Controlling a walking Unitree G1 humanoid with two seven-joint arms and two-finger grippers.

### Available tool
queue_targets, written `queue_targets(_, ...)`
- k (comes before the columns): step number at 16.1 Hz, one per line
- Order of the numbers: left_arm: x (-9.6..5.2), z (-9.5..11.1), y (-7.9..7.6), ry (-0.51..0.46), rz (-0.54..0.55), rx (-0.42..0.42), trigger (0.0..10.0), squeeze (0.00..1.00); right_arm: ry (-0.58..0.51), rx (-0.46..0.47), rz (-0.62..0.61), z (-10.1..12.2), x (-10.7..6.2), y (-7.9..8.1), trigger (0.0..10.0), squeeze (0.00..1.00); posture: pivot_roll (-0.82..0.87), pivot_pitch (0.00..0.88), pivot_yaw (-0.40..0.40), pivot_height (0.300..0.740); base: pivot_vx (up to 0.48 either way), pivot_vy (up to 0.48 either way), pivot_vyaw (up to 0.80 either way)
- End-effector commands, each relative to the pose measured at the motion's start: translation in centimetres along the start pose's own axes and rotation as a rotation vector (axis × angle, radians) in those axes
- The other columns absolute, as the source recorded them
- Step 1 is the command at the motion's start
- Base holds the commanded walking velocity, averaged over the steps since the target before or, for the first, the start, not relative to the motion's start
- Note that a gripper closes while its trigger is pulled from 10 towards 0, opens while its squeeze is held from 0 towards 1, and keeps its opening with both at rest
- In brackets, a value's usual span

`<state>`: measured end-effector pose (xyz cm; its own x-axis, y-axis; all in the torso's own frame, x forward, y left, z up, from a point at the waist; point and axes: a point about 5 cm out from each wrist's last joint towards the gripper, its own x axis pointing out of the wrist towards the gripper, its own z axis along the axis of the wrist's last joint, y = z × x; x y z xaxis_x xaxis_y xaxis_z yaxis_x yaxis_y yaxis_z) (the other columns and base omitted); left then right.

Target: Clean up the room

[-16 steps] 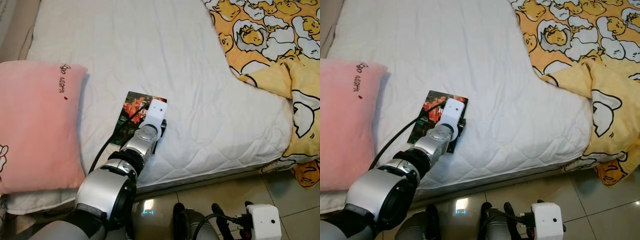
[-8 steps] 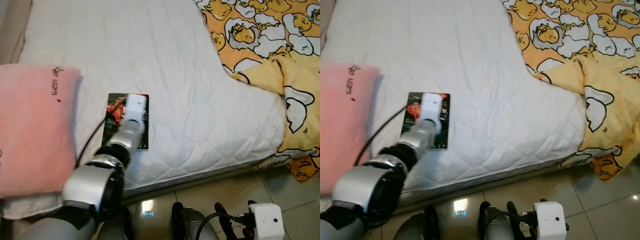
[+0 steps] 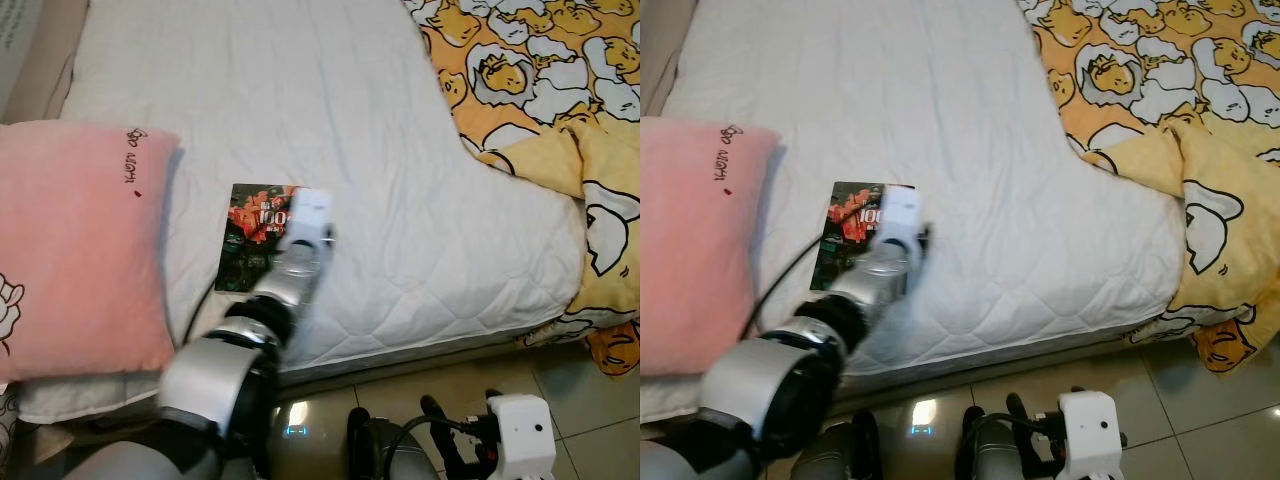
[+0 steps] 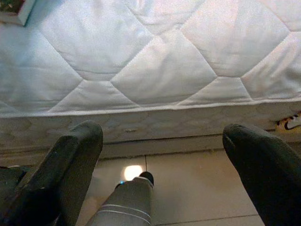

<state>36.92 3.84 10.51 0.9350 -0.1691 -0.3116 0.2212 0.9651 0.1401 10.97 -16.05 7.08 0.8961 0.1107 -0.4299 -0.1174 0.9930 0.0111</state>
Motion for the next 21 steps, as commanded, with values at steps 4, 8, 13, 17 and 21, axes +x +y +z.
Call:
queue_targets(4,-0.9,-3.4,-2.4,0.112,-0.143,0.228,10.0,0.0,0.027,-0.021,-0.002,-0.5,-0.3,-0.2,10.0,0.0,-0.28,0.226,-0.059,0.74,0.0,0.0,0.0)
queue_targets(8,-0.6,-2.7,-1.8,0.153,-0.116,0.184,10.0,0.0,0.03,-0.031,0.001,-0.5,-0.2,-0.3,10.0,0.0,-0.3,0.217,-0.059,0.74,0.0,0.0,0.0)
queue_targets(13,0.1,-1.4,1.9,0.124,0.06,0.123,10.0,0.0,0.033,-0.04,-0.006,-0.6,-0.3,-0.6,10.0,0.0,-0.3,0.213,-0.058,0.74,0.0,0.0,0.0)
queue_targets(17,-0.1,-2.4,5.5,0.177,0.19,0.094,10.0,0.0,0.039,-0.051,-0.004,-0.6,-0.3,-1.0,10.0,0.0,-0.29,0.215,-0.066,0.74,0.0,0.0,0.0)
queue_targets(21,0.0,-1.8,2.7,0.125,0.07,0.162,10.0,0.0,0.043,-0.061,0.007,-0.7,-0.4,-0.7,10.0,0.0,-0.28,0.226,-0.072,0.74,0.0,0.0,0.0)
